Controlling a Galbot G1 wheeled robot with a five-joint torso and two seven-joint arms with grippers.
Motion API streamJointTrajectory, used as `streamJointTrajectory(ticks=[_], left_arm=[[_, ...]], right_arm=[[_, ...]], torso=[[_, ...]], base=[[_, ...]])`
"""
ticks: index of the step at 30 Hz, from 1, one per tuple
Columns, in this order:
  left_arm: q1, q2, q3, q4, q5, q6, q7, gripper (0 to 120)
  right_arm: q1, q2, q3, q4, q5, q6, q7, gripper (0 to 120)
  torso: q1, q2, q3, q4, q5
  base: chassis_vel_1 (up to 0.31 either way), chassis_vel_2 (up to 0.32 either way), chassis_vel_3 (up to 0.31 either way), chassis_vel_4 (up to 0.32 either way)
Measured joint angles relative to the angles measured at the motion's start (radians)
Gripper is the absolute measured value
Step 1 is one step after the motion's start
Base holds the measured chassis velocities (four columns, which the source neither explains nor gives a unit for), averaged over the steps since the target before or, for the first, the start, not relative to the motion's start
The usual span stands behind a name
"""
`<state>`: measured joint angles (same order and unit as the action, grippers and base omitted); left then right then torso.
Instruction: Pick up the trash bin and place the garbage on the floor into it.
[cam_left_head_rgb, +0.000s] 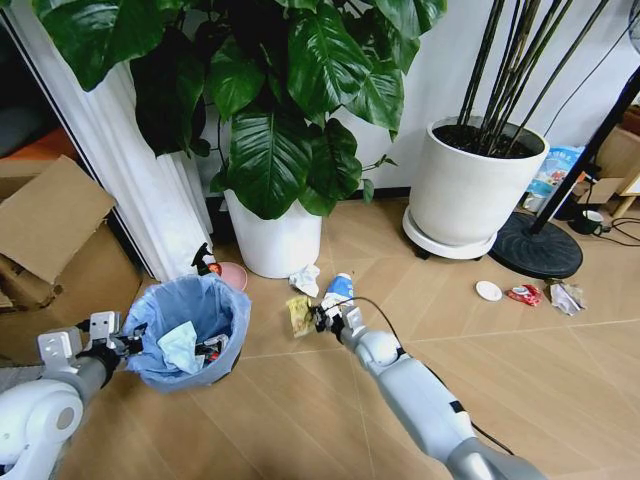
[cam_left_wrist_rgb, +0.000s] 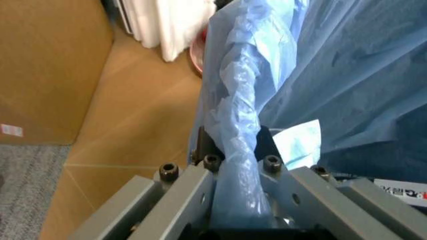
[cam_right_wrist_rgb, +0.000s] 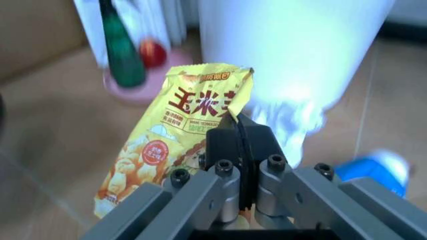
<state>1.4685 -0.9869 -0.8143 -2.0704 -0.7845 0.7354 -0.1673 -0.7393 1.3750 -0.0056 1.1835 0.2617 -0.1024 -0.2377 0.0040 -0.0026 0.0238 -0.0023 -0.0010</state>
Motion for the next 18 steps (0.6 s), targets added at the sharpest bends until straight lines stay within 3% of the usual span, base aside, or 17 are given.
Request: streamJointTrajectory(ticks=[4,11,18], left_arm=[[-0.012,0.012,0.024,0.021,0.0,0.0,0.014,0],[-0.031,0.035,0.046,0.046,-0.004,0.0,0.035,0],[-0.062,0.075,0.073,0.064,-0.01,0.0,0.074,0]], right_arm=[[0.008,-0.056,-0.011,0.154,0.107,-0.019,0.003,0],[0.046,-0.082,-0.016,0.308,0.215,-0.064,0.013,0],[0.137,-0.075,-0.133,0.456,0.304,-0.113,0.048,0]], torso=[[0.0,0.0,0.0,0.0,0.0001],[0.0,0.0,0.0,-0.0001,0.0002],[0.0,0.0,0.0,0.0001,-0.0001]], base=[[0.0,0.0,0.0,0.0],[0.0,0.0,0.0,0.0],[0.0,0.0,0.0,0.0]])
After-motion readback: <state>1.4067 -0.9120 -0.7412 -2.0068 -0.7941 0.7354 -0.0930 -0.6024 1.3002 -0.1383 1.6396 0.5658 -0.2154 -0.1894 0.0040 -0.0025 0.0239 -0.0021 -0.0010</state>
